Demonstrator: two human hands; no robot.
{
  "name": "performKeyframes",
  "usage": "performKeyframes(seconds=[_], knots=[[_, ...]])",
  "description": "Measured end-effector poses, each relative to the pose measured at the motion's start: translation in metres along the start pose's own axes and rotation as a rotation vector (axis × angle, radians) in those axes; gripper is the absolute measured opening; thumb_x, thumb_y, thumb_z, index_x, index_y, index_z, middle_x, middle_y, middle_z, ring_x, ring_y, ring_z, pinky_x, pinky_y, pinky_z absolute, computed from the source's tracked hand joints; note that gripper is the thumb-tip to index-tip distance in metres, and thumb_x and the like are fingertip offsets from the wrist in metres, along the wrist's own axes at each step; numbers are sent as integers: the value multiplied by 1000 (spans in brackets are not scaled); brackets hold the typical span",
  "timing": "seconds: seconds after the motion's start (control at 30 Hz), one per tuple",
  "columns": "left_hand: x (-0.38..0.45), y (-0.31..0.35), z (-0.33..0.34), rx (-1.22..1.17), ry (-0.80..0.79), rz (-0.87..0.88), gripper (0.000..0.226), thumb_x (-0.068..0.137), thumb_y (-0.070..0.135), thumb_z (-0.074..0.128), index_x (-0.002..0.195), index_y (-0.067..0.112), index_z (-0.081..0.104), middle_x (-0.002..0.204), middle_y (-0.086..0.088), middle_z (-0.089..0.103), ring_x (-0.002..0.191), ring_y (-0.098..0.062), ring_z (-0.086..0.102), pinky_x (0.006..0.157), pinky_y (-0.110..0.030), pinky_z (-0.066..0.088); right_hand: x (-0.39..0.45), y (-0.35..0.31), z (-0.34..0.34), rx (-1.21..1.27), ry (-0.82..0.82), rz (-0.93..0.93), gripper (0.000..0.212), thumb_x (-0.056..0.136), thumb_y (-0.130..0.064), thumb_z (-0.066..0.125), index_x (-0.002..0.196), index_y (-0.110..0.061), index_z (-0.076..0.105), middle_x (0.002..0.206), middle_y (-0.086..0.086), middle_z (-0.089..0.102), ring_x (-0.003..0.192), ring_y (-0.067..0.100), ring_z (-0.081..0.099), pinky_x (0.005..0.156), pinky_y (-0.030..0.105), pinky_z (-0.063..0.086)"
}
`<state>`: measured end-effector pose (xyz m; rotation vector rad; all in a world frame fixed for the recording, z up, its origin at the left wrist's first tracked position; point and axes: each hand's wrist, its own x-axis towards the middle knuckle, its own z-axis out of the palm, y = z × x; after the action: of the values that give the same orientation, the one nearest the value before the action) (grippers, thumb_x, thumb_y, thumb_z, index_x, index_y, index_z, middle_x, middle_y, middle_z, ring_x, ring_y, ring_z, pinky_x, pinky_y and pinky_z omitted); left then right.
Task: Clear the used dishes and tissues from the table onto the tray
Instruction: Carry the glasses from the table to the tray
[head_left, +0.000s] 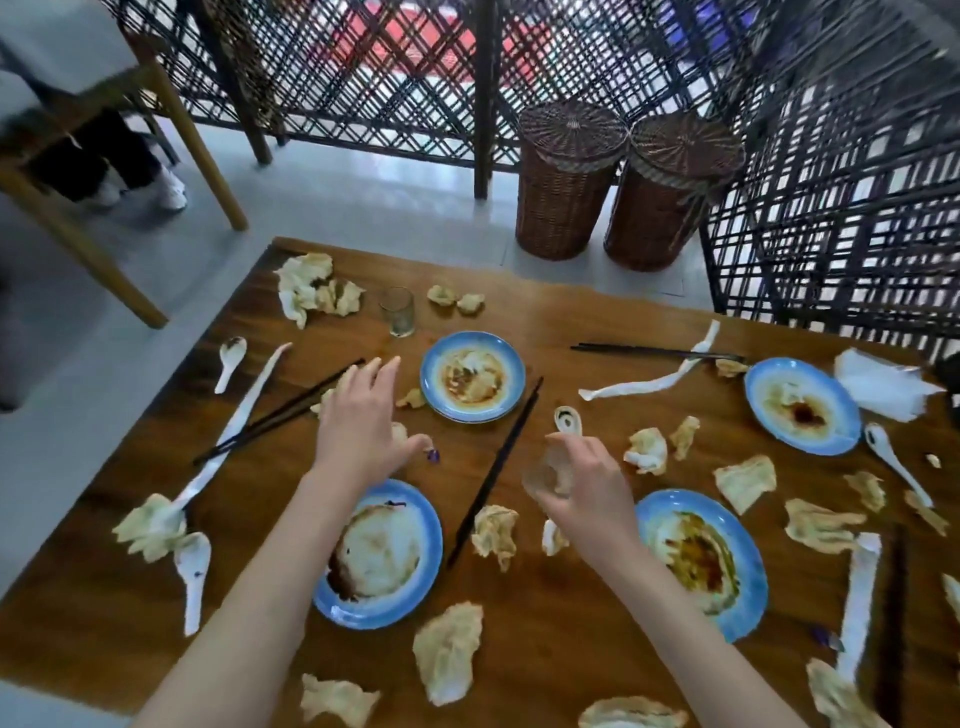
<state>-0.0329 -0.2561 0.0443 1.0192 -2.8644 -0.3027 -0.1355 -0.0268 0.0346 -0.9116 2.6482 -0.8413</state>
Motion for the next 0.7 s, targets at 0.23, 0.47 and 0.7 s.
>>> performKeyframes(seconds=[0.23,0.47,0.7], knots=[[80,-34,27,28,-37,117,96,70,53,73,145,22,23,150,-6,30,139,-26,23,111,-47,26,47,-36,34,-33,94,65,37,81,-24,70,116,-23,57,106,-8,54,98,9,52,78,17,43],[157,-59,61,-66,-62,105,89,80,44,68,148,18,15,153,-13,20,140,-29,21,111,-47,27,67,-52,70,-45,72,213,51,80,-26,70,127,-27,51,119,-12,52,110,8,49,92,21,43],[222,-61,69,-147,-106,39,86,84,40,64,148,17,12,147,-18,32,133,-34,34,106,-48,35,73,-58,83,-2,89,300,56,80,-25,72,130,-29,48,123,-14,49,113,4,46,95,22,45]])
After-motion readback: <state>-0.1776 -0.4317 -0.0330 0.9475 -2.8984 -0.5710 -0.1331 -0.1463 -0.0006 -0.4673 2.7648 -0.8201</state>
